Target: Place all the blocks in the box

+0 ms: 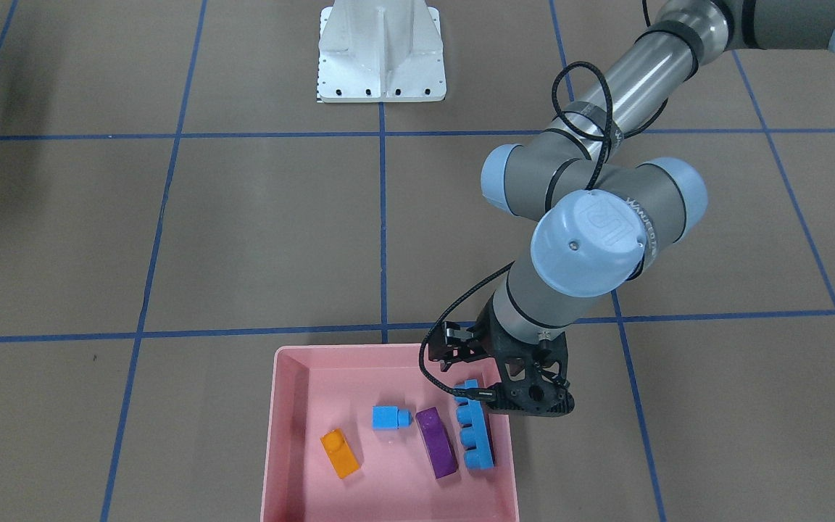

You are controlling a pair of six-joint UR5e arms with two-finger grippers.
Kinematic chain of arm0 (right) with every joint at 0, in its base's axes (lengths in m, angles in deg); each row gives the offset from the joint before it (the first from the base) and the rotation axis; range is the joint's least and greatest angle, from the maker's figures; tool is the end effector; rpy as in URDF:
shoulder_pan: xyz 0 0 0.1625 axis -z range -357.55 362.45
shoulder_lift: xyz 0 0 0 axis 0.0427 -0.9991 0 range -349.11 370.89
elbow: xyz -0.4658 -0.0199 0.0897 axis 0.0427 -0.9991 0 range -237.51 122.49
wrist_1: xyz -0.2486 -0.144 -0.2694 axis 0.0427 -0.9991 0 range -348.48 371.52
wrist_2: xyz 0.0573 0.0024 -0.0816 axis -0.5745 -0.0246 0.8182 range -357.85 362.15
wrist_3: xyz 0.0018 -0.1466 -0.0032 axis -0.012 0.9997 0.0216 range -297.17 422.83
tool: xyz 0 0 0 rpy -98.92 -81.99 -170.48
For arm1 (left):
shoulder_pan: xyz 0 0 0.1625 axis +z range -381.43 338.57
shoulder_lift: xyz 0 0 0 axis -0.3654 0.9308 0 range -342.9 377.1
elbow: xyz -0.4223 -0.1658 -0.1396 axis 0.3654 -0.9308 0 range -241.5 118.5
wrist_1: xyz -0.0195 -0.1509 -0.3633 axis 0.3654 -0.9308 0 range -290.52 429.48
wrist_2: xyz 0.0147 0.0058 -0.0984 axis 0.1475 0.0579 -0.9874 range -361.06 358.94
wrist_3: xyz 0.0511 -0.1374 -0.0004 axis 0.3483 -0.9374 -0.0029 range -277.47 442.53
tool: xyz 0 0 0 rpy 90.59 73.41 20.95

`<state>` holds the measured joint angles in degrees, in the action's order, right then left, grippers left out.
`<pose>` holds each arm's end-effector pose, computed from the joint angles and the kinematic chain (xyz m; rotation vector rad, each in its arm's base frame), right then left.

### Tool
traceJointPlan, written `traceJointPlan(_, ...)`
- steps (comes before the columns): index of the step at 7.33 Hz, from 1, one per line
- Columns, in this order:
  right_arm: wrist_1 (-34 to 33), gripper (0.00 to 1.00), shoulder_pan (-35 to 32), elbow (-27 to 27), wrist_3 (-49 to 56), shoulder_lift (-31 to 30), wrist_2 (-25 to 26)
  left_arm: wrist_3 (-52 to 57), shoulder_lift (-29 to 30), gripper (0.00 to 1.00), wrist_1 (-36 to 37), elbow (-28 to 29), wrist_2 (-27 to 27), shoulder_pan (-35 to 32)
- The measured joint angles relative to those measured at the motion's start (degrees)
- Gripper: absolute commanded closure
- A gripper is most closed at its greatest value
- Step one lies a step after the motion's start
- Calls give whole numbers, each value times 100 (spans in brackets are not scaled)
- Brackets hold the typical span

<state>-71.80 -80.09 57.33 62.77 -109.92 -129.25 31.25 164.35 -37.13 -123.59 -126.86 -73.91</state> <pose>0.0066 -0.2294 0.7175 -0.0357 -0.7223 -0.1280 0.4965 -0.7245 0.2487 0.1403 0.9615 0.0296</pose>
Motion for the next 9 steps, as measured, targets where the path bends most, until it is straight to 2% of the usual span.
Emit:
traceJointPlan(1,377,0,-136,-103,81,-472,3,40,-197,0,2,-206,-52,-40)
traceJointPlan(3,1677,0,-261,-813,-11,-1068,14,628,-832,0,208,-850,-278,-298)
traceJointPlan(5,2985,0,-277,-1674,-410,-1322,1,2456,-1471,0,1301,-1554,-454,-809)
traceJointPlan(7,3635,2,-279,-2218,-558,-1511,-5,3721,-1819,0,1940,-1880,-478,-1163)
traceJointPlan(9,3880,4,-270,-2607,-687,-1563,-1,3949,-2006,0,2054,-2134,-466,-1244)
